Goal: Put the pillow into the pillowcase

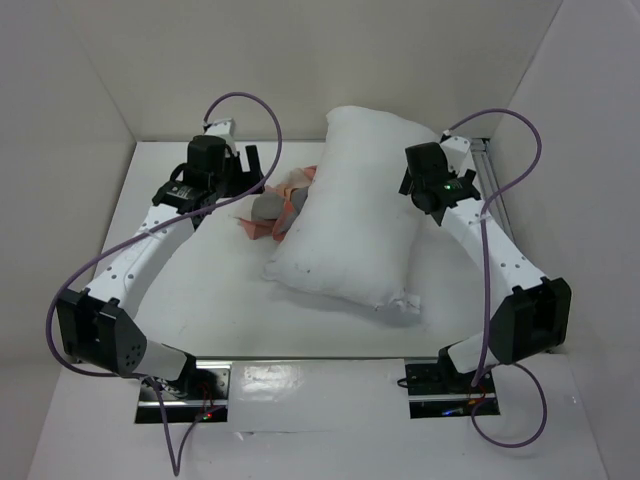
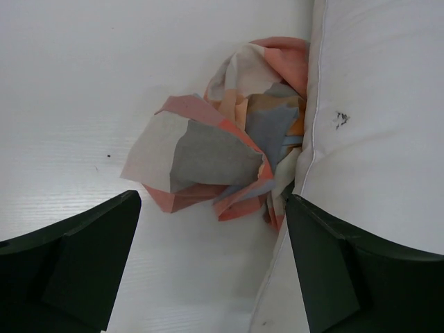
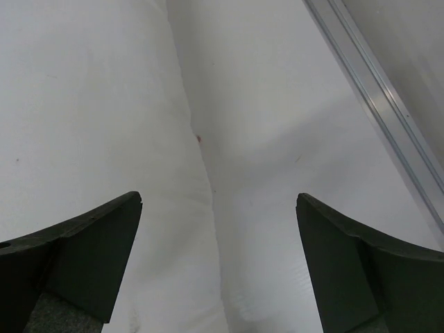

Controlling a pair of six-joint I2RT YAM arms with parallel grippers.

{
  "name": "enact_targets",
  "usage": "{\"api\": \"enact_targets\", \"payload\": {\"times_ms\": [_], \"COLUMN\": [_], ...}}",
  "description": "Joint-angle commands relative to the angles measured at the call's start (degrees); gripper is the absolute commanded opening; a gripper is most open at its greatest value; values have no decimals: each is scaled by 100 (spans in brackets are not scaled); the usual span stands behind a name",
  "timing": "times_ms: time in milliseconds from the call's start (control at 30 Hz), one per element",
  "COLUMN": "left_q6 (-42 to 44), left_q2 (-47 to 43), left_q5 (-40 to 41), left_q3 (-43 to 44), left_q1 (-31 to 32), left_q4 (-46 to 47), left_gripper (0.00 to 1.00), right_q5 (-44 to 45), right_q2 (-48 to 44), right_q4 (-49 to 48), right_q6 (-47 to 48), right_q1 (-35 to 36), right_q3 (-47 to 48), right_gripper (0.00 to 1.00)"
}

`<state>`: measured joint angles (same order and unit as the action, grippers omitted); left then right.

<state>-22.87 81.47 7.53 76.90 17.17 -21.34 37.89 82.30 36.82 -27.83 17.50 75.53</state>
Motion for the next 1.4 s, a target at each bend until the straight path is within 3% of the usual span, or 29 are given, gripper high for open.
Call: {"api": "enact_targets", "payload": {"times_ms": [0,267,467,700,900,1000,1033,1067,1100,1133,1167,1367], "left_q6": [2,2,-112,-297,-656,-736,-736,-684,-614,-613,-552,-552], "left_q2": [0,-61,192,817,1511,1870,1968,2056,2153,2328,2399,2532], "left_q5": [-278,-349,-244,82,-1006,-1639,-1702,-1841,-1895,-1956,-2035,-2493], "left_q3": [97,44,96,861,1099,1037,1037,1037,1037,1037,1037,905], "left_q1": [-12,-12,-12,-134,-792,-1092,-1093,-1093,-1093,-1093,-1093,-971], "left_q4": [69,69,-36,-940,-1091,-1039,-1039,-1039,-1039,-1039,-1039,-863], "left_gripper": [100,100,100,97,96,96,96,96,96,97,97,94], "right_q5": [333,-27,-816,-2662,-5095,-5416,-5319,-5153,-4977,-4793,-4182,-2420], "right_q2": [67,-249,-723,-1225,-920,-480,-409,-408,-338,-338,-425,-908], "right_q4": [150,-121,-412,-457,-1288,-1589,-1590,-1590,-1590,-1416,-1292,-625], "right_q6": [-249,-118,313,516,411,218,217,217,217,217,217,551], "right_q1": [43,43,43,96,96,210,210,210,210,210,210,210], "right_q3": [50,-143,-345,-793,-1531,-1787,-1848,-1849,-1692,-1586,-1428,-14], "right_gripper": [100,100,100,100,100,100,90,71,23,0,0,0]}}
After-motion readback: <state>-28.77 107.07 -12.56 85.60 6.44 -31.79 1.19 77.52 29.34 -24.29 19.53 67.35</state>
